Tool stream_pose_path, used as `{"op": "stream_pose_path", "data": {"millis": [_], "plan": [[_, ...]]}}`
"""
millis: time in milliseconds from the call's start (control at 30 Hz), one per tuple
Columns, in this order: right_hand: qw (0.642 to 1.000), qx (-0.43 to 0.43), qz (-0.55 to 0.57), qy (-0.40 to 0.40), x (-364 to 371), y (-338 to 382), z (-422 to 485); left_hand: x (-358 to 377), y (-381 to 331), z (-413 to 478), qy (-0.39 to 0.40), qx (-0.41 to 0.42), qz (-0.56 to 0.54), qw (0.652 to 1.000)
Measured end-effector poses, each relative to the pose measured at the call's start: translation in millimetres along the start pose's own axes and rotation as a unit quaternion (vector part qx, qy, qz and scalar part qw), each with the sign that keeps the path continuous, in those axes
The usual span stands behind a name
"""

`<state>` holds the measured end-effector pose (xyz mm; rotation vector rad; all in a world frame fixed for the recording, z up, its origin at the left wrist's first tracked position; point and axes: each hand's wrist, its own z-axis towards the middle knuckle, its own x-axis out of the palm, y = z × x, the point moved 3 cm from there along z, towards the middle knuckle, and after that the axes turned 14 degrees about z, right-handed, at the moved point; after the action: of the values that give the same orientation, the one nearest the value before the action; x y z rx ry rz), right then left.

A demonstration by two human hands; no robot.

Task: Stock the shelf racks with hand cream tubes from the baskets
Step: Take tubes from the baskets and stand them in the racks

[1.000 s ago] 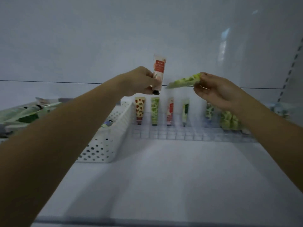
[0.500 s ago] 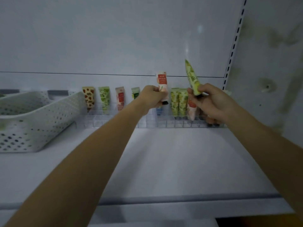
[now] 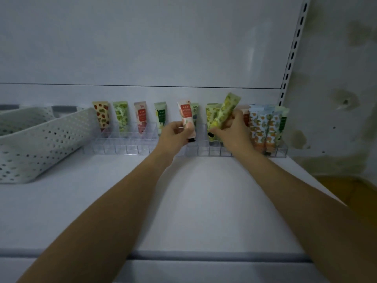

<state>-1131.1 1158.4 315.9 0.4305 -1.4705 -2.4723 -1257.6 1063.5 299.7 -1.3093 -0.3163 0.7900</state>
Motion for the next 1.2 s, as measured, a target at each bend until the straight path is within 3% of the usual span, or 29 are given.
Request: {"op": "stream_pose_path", "data": {"millis": [167, 733, 1000, 1133, 1200], "plan": [[0.992, -0.076, -0.102, 0.023, 7, -9, 1, 3, 1, 2, -0.006, 0.01, 0.01, 1.0], [0.974, -0.078, -0.21, 0.013, 11, -22, 1, 1, 2, 4, 0.014, 0.003, -0.013, 1.0], [0.983, -0.156, -0.097, -0.032, -5, 5, -2, -1, -1, 0, 0.037, 0.012, -0.008, 0.999], [0.997, -0.053, 0.039, 0.028, -6, 9, -7, 5, -9, -9, 0.094, 0.042, -0.015, 0.995], [0.994, -0.013, 0.11, 0.022, -7, 8, -6, 12, -12, -15, 0.125, 0.055, 0.002, 0.991]]}}
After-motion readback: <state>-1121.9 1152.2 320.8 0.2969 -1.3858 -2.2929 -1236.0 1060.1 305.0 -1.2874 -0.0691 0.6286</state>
